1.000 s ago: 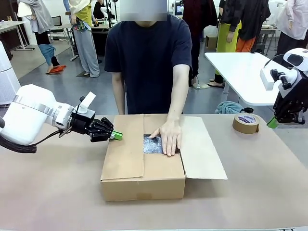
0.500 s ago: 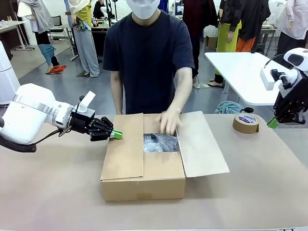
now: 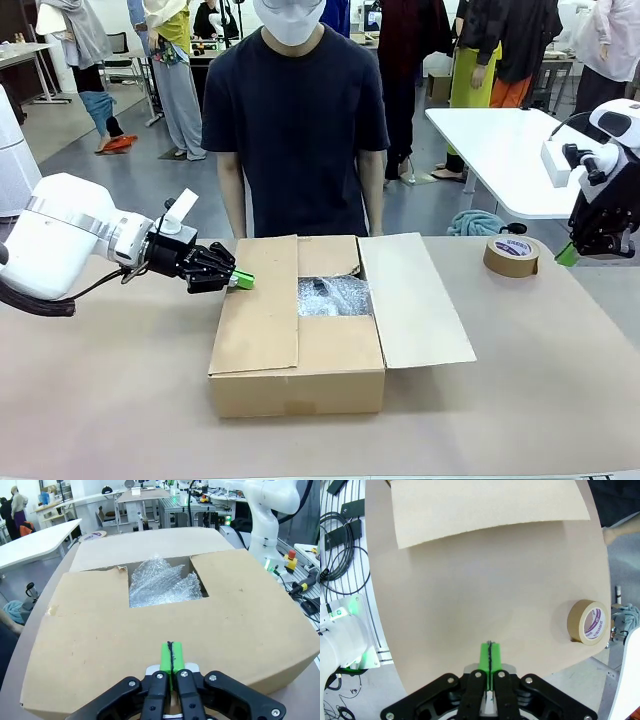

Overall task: Wrap the clocks to prevent damage.
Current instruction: Push the left (or right) flap of the Package Box to close it.

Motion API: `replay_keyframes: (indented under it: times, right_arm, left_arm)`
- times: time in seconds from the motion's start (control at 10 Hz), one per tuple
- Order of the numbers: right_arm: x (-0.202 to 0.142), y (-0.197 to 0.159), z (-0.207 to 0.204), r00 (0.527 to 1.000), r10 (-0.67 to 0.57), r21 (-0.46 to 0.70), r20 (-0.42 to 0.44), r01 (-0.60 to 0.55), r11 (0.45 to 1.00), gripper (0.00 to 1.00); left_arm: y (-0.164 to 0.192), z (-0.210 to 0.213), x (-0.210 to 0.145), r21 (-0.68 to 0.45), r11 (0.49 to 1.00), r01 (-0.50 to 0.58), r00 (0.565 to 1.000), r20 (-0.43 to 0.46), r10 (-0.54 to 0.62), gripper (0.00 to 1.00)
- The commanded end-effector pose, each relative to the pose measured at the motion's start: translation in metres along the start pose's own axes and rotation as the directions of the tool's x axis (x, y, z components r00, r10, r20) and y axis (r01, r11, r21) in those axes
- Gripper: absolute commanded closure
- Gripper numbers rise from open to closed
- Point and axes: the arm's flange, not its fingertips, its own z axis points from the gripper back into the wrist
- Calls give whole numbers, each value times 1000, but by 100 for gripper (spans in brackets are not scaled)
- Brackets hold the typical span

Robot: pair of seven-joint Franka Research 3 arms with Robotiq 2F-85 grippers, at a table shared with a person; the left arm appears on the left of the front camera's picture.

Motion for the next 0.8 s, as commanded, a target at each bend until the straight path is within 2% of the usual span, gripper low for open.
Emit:
replay_keyframes:
  times: [0.0,0.4,0.5,0.6,0.7]
  right_arm:
    - [1,0,-2,1000,-14,6,10,14,1000,99]
    - [0,0,0,1000,0,0,0,0,1000,99]
    - [1,-15,1,995,19,-15,97,-18,1000,99]
    - [-5,-38,-11,964,66,25,257,-75,997,99]
    - [-16,-51,-28,917,149,3,370,-162,987,99]
  left_arm:
    - [-1,-1,-2,1,1000,-6,1000,-2,6,100]
    - [-1,-1,-2,1,1000,-6,1000,-2,6,100]
    - [-1,-1,-2,1,1000,-6,1000,-2,6,100]
    - [-1,-1,-2,1,1000,-6,1000,-2,6,100]
    - [-1,-1,-2,1,1000,-6,1000,-2,6,100]
